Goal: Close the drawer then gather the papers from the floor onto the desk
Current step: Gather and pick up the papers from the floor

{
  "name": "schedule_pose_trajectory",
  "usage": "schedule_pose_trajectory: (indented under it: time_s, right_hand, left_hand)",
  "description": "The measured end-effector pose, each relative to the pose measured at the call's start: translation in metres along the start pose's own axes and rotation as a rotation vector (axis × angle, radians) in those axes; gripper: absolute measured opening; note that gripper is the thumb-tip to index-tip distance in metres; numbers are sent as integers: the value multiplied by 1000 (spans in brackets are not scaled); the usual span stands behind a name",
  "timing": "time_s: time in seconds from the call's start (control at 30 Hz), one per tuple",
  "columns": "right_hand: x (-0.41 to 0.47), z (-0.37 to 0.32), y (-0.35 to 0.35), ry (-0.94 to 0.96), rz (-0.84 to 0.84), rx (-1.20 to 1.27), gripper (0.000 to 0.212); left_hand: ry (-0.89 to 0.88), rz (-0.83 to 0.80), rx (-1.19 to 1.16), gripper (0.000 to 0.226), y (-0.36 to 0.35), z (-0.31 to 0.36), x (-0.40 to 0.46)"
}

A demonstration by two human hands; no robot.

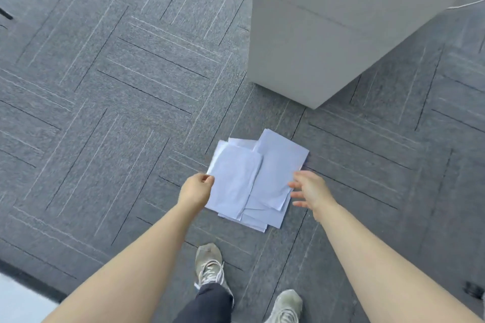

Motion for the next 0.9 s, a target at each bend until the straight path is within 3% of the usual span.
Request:
schedule_pose_trajectory:
  time_s: [0.2, 0.43, 0.53, 0.63, 0.77, 0.9]
  right_hand:
    - [169, 135, -10, 9, 170, -135, 13]
    - [318, 213, 11, -13, 397, -319, 40]
    - [334, 216, 7, 32, 552, -263, 54]
    - [337, 215, -15, 84, 517, -329, 48]
    - [328, 213, -41, 114, 436, -355, 26]
    - [323, 211, -63, 112, 423, -156, 26]
  left_hand:
    - [81, 34, 29, 47, -69, -112, 142]
    - [38, 141, -6, 68, -130, -158, 270]
    - [-10, 223, -16, 59, -148, -155, 294]
    - [-68, 281, 144, 47, -167, -143, 294]
    - [-8, 407, 142, 74, -162, -144, 286]
    - [-31, 305, 58, 76, -157, -155, 296]
Point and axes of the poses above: each hand's wrist, its own x-axis towards the middle knuckle, its own y-axis out of the back of the hand, z = x × y, the point moved 4 cm from there along x, towards the middle knuckle, and after that the axes turned 6 degrees about -z, right-handed, at the moved point
